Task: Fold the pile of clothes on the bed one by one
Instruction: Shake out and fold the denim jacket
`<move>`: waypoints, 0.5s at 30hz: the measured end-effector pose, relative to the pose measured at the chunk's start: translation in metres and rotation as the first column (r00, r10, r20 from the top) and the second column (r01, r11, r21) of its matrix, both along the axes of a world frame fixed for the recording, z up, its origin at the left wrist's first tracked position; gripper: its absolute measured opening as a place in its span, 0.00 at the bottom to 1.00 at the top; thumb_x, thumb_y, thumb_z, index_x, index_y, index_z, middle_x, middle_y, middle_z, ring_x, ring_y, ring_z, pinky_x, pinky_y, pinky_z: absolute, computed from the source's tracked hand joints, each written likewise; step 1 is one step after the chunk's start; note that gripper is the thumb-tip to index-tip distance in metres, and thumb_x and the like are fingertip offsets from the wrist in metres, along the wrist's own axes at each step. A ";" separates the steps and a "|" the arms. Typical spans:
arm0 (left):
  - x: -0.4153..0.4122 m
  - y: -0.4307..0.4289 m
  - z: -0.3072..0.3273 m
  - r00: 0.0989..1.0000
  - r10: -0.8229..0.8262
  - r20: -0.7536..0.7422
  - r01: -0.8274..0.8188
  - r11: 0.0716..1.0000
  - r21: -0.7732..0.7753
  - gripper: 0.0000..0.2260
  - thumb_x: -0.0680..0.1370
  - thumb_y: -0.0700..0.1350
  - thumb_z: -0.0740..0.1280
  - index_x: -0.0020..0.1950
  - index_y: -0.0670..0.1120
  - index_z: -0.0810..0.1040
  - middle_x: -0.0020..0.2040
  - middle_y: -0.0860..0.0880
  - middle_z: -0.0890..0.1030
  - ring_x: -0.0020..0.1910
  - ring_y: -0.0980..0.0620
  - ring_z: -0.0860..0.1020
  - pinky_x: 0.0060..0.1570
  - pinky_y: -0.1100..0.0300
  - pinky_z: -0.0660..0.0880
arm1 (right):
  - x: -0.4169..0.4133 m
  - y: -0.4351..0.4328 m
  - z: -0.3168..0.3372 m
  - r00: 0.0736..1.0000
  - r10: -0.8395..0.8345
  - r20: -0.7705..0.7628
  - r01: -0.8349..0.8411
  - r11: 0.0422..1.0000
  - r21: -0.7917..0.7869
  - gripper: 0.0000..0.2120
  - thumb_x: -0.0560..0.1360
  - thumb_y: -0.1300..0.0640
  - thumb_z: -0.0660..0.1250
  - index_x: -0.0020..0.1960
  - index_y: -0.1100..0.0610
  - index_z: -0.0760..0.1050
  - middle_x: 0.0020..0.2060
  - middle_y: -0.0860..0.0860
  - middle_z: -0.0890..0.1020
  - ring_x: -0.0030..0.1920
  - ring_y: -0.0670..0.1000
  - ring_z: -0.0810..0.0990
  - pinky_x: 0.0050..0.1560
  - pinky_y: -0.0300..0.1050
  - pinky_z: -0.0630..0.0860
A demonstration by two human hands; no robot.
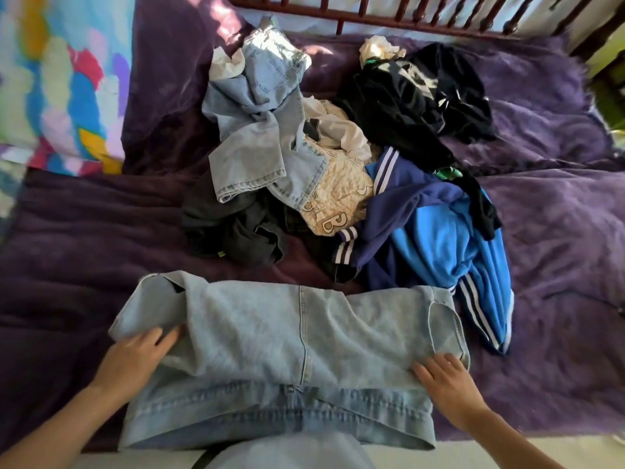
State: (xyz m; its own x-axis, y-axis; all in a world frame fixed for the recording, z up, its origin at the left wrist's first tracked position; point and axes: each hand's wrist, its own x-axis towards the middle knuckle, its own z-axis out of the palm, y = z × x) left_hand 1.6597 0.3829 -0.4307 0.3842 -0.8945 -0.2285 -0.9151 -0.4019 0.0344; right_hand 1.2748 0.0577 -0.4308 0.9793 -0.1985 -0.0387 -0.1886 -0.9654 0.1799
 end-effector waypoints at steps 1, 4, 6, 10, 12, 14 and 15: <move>-0.002 0.004 -0.005 0.999 0.032 0.005 -0.032 0.999 0.003 0.32 0.40 0.25 0.78 0.44 0.35 0.84 0.26 0.43 0.74 0.17 0.45 0.73 0.10 0.60 0.65 | -0.001 0.005 0.002 0.999 -0.014 -0.045 0.015 1.000 0.025 0.12 0.62 0.61 0.59 0.34 0.58 0.82 0.26 0.50 0.76 0.26 0.52 0.76 0.38 0.44 0.63; -0.009 0.011 -0.011 0.998 0.056 0.035 -0.060 0.988 0.142 0.34 0.59 0.30 0.78 0.64 0.40 0.76 0.38 0.43 0.78 0.31 0.44 0.80 0.21 0.56 0.75 | -0.008 0.022 -0.005 0.982 -0.068 -0.177 0.090 0.988 0.122 0.15 0.47 0.62 0.70 0.34 0.58 0.82 0.26 0.50 0.77 0.25 0.50 0.76 0.35 0.41 0.68; -0.013 0.017 -0.023 0.997 0.076 0.028 -0.081 0.961 0.263 0.31 0.77 0.42 0.64 0.77 0.51 0.54 0.56 0.48 0.75 0.51 0.50 0.78 0.41 0.60 0.75 | -0.013 0.035 -0.014 0.970 -0.093 -0.224 0.138 0.971 0.196 0.21 0.40 0.60 0.78 0.34 0.57 0.82 0.25 0.48 0.77 0.24 0.49 0.77 0.28 0.35 0.72; -0.018 0.027 -0.025 0.992 0.122 -0.011 -0.109 0.923 0.368 0.31 0.79 0.46 0.60 0.77 0.53 0.47 0.62 0.51 0.70 0.59 0.53 0.74 0.47 0.62 0.73 | -0.026 0.057 -0.024 0.944 -0.101 -0.313 0.199 0.934 0.298 0.24 0.35 0.58 0.78 0.31 0.54 0.80 0.25 0.45 0.75 0.24 0.48 0.76 0.27 0.32 0.70; -0.020 0.038 -0.027 0.984 0.176 -0.019 -0.156 0.915 0.372 0.31 0.78 0.44 0.61 0.77 0.52 0.49 0.62 0.51 0.71 0.58 0.52 0.75 0.47 0.60 0.74 | -0.031 0.063 -0.027 0.935 -0.116 -0.337 0.227 0.923 0.312 0.24 0.35 0.59 0.77 0.32 0.54 0.80 0.25 0.45 0.75 0.25 0.47 0.76 0.29 0.37 0.69; -0.029 0.048 -0.027 0.982 0.189 -0.020 -0.169 0.916 0.365 0.30 0.78 0.42 0.61 0.77 0.52 0.51 0.62 0.50 0.73 0.56 0.50 0.77 0.46 0.57 0.76 | -0.034 0.064 -0.029 0.922 -0.132 -0.364 0.263 0.903 0.339 0.25 0.34 0.60 0.76 0.32 0.54 0.79 0.24 0.45 0.75 0.25 0.47 0.76 0.31 0.36 0.68; -0.034 0.050 -0.024 0.980 0.198 -0.019 -0.176 0.907 0.382 0.30 0.78 0.42 0.61 0.77 0.52 0.51 0.61 0.50 0.73 0.56 0.50 0.77 0.46 0.56 0.77 | -0.033 0.065 -0.029 0.915 -0.137 -0.379 0.280 0.892 0.355 0.26 0.33 0.58 0.77 0.32 0.54 0.79 0.24 0.46 0.75 0.24 0.47 0.76 0.29 0.35 0.70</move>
State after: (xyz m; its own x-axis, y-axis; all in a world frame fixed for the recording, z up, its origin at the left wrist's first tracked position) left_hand 1.6253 0.4329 -0.4543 0.5128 -0.6509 -0.5598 -0.8230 -0.5584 -0.1046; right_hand 1.2422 0.1225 -0.4597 0.8294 -0.2943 -0.4749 -0.3910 -0.9129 -0.1172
